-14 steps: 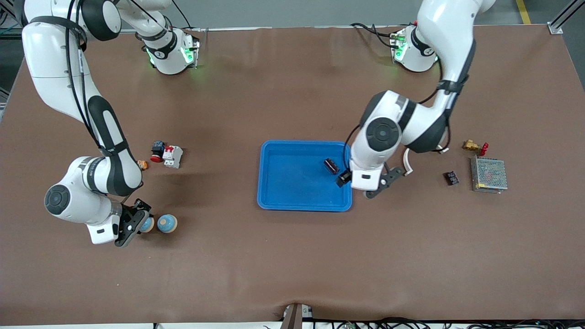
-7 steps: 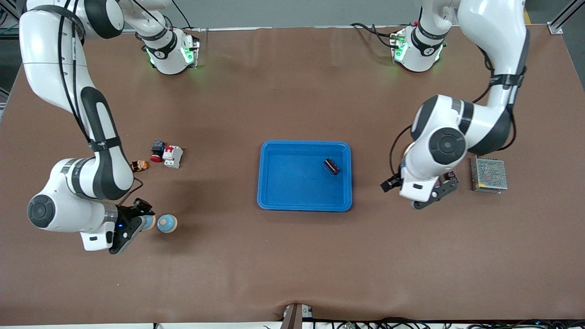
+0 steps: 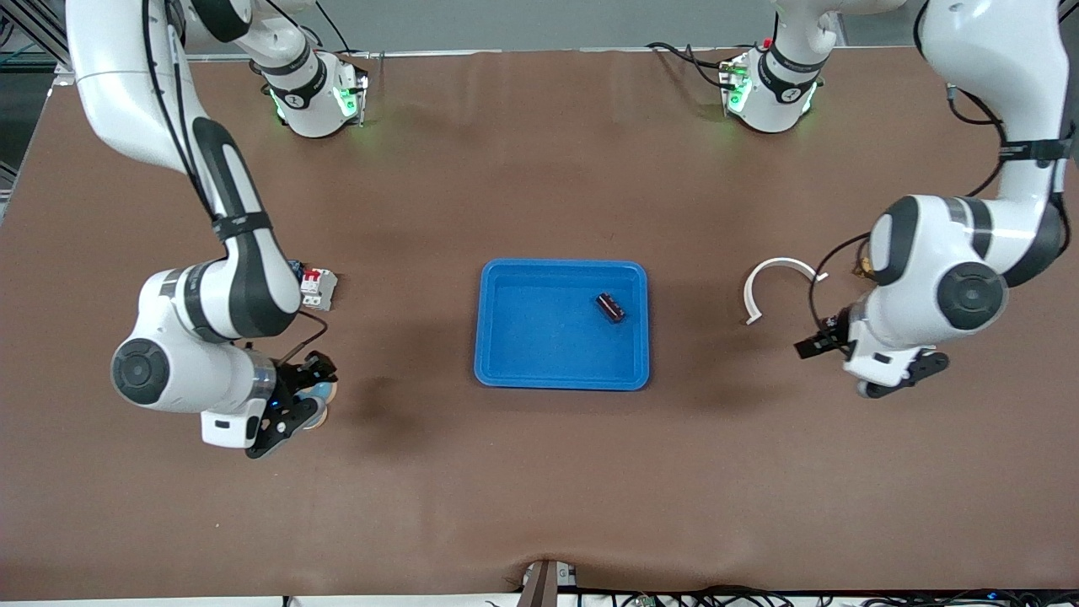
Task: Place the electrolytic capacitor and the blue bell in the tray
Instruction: 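Lift the blue bell with the right gripper while the left gripper reaches the capacitor, then lower the bell into the tray while the left gripper carries the capacitor, then release both items in the tray and move the right gripper to the bell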
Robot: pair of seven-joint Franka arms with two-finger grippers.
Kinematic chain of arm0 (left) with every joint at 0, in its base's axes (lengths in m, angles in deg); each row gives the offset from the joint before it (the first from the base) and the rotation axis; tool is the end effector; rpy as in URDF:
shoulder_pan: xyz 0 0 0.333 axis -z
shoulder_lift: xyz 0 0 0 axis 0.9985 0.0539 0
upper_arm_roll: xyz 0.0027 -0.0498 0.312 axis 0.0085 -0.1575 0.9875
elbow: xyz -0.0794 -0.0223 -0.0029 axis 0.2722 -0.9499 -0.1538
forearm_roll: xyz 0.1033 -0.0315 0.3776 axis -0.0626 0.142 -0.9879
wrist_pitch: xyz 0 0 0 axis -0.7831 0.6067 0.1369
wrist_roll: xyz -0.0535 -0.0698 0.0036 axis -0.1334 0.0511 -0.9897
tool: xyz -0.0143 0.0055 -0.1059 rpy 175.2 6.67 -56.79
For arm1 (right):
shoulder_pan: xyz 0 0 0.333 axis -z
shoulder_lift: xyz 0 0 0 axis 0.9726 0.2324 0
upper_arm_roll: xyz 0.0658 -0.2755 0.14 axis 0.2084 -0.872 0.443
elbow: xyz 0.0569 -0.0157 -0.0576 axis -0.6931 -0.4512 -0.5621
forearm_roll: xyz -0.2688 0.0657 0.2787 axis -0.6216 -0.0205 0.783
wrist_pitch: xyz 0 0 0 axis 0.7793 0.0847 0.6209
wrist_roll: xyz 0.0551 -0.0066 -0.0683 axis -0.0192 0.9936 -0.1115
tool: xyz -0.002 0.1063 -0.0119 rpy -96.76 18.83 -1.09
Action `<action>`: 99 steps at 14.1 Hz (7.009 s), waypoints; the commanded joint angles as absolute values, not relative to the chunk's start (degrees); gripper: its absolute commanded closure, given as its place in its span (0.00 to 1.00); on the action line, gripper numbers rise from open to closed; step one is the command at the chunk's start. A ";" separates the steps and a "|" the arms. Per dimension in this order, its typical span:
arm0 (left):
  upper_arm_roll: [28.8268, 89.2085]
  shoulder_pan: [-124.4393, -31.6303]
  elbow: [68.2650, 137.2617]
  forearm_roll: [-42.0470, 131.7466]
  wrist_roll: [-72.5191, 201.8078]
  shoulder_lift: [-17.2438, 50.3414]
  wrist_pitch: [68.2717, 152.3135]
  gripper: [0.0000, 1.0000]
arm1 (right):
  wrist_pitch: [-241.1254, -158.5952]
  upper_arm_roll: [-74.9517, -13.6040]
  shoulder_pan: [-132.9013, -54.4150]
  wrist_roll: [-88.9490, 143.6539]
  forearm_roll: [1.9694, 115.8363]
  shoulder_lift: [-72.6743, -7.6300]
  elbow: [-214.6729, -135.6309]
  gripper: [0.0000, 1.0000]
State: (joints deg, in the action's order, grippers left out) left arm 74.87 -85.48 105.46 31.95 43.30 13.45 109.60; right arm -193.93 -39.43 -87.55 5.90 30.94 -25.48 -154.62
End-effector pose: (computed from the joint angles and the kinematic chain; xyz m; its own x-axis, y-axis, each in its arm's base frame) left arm 0.6299 -0.0363 0.3234 0.9183 0.3794 -0.1128 0.3687 -0.9236 -0.1049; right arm 0.7014 0.1415 0.3168 0.8304 0.5546 -0.0530 0.5390 -0.8238 -0.1753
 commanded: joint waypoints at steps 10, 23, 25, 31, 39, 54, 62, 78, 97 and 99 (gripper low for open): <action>74.44 -92.88 119.49 30.85 51.15 15.10 127.32 0.23 | -195.68 -39.80 -103.00 47.91 31.81 -28.72 -155.85 0.39; 74.09 -95.61 121.44 33.40 48.33 17.21 130.59 0.39 | -209.82 -40.06 -115.14 67.62 31.29 -27.67 -164.10 0.39; 74.09 -95.35 121.44 34.18 48.33 17.82 130.59 0.43 | -212.64 -40.06 -116.63 69.82 31.29 -27.67 -165.95 0.39; 73.83 -94.82 121.27 34.19 48.33 18.70 130.59 0.69 | -217.73 -40.15 -119.10 70.61 31.29 -27.67 -170.25 0.39; 71.99 -94.56 119.86 34.28 47.81 17.47 130.15 1.00 | -220.03 -40.15 -120.24 71.32 30.67 -26.62 -171.40 0.38; 56.79 -94.56 109.31 34.19 25.85 12.37 115.30 1.00 | -221.79 -40.41 -121.21 71.58 29.35 -23.98 -171.40 0.38; 54.76 -86.13 103.17 34.01 9.42 16.23 115.65 1.00 | -222.93 -40.50 -121.56 71.58 28.83 -23.27 -171.49 0.38; 55.72 -74.26 100.08 33.22 -10.72 27.22 127.07 1.00 | -218.82 -40.50 -120.42 70.62 28.82 -25.11 -170.79 0.00; 61.52 -68.54 94.11 33.40 -14.69 34.87 131.03 0.00 | -201.22 -40.50 -97.40 30.20 28.65 -36.55 -170.52 0.00; 61.61 -68.89 93.76 33.31 -14.60 33.74 129.37 0.00 | -201.40 -40.50 -95.64 27.47 26.73 -36.28 -170.52 0.00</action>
